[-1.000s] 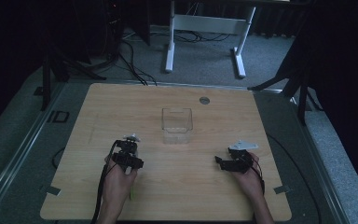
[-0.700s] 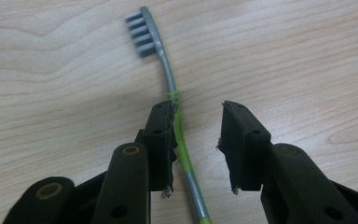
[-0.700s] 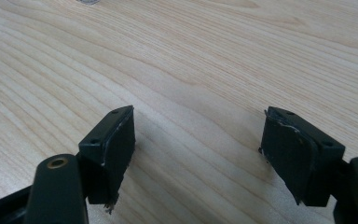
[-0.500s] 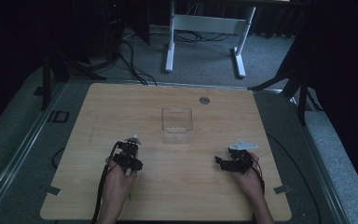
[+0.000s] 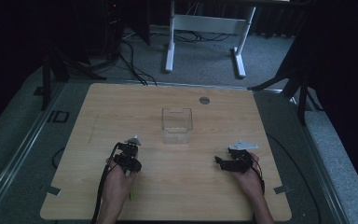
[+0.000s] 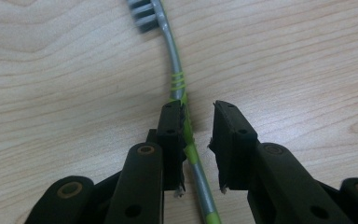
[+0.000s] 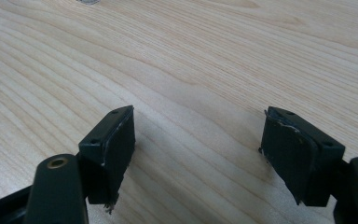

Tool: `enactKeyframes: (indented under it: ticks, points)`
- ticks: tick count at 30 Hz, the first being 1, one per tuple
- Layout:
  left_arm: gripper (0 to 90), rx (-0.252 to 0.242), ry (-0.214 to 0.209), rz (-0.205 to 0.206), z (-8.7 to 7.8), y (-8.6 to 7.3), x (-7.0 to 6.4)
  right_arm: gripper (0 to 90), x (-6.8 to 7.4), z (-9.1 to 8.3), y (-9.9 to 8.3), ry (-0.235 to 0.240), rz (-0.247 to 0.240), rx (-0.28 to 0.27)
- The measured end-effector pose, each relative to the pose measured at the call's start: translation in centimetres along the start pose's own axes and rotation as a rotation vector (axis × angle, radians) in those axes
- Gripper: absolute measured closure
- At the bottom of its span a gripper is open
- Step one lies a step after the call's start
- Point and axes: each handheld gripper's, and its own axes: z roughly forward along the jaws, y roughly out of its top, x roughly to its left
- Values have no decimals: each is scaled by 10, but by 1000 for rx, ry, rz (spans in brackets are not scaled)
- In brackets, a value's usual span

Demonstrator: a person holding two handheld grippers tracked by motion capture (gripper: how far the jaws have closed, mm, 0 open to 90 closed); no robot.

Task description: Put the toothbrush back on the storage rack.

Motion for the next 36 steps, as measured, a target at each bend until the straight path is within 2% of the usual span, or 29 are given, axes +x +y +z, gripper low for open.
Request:
enactKeyframes:
  ticks: [19, 26, 36]
  points:
    - [751, 38, 43, 9, 7, 2, 0, 258, 0, 0, 0, 0, 0, 0]
    - [757, 36, 43, 4, 10, 2, 1, 258, 0, 0, 0, 0, 0, 0]
    - [800, 42, 41, 16, 10, 2, 3, 258, 0, 0, 0, 0, 1, 0]
